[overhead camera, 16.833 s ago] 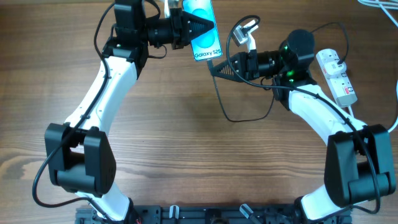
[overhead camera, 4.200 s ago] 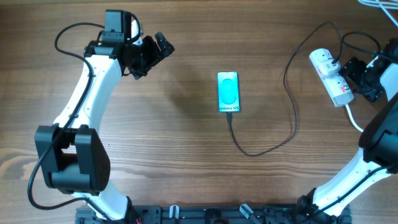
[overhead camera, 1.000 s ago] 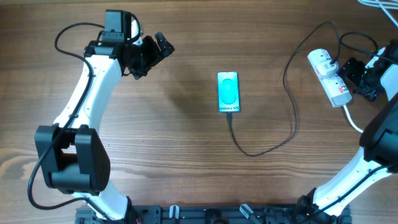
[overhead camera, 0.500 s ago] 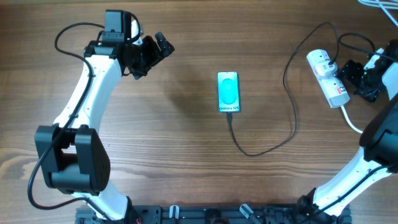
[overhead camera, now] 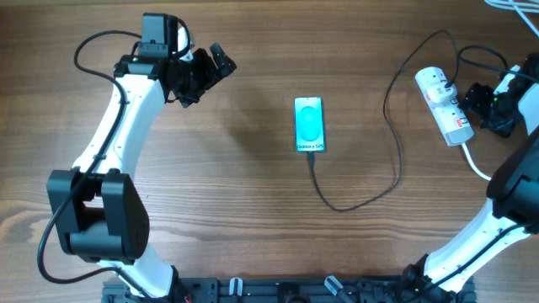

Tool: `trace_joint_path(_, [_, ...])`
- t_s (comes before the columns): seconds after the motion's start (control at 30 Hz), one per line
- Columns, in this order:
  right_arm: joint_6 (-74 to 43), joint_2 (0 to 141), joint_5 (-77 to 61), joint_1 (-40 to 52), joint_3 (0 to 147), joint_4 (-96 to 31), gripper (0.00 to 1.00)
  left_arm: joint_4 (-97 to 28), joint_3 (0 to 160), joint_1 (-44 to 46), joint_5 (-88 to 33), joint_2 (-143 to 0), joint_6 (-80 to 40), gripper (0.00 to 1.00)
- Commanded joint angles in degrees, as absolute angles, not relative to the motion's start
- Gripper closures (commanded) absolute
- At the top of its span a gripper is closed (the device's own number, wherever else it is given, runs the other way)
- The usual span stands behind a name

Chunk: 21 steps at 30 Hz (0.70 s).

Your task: Plug charger to phone and switch on socket

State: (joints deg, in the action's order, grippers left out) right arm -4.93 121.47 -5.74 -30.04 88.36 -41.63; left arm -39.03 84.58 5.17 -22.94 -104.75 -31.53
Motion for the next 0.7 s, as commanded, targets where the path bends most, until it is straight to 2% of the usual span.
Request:
trace_joint_path(0.0, [-5.9,115.5,-3.5,-30.0,90.7,-42.1,0.17,-39.0,84.6,5.0,-22.4,-103.9,-30.2,0.0])
trace_joint_path(0.07, [-4.7,115.3,-6.2,-30.0,90.6,-42.3,0.43,-39.0,84.6,5.0,-22.4,-103.9,-30.2,0.0])
trace_joint_path(0.1, [-4.3,115.7,-6.7,-30.0,90.1,-42.2,0.74,-39.0,84.6,5.0,-22.4,-103.9,-30.2,0.0])
trace_joint_path(0.13, [-4.5,116.1,-6.7,-30.0,89.6,-42.1,0.94,-39.0,84.6,5.0,-22.4,-103.9,-30.2,0.0])
trace_joint_path(0.3, [-3.7,119.6,-9.7,-30.0,88.5,-41.1,0.95,-39.0,84.6,5.0,-22.4,-103.9,-30.2,0.0])
trace_joint_path(0.4, [0.2,121.2,-18.0,-30.0,88.5,-39.5,0.96,-39.0,84.6,5.0,-22.4,-103.9,-30.2,0.0])
trace_joint_path(0.67, [-1.7,124.2,-23.9,-30.0,88.5,-36.2,0.96,-39.0,84.6,5.0,-22.4,-103.9,-30.2,0.0])
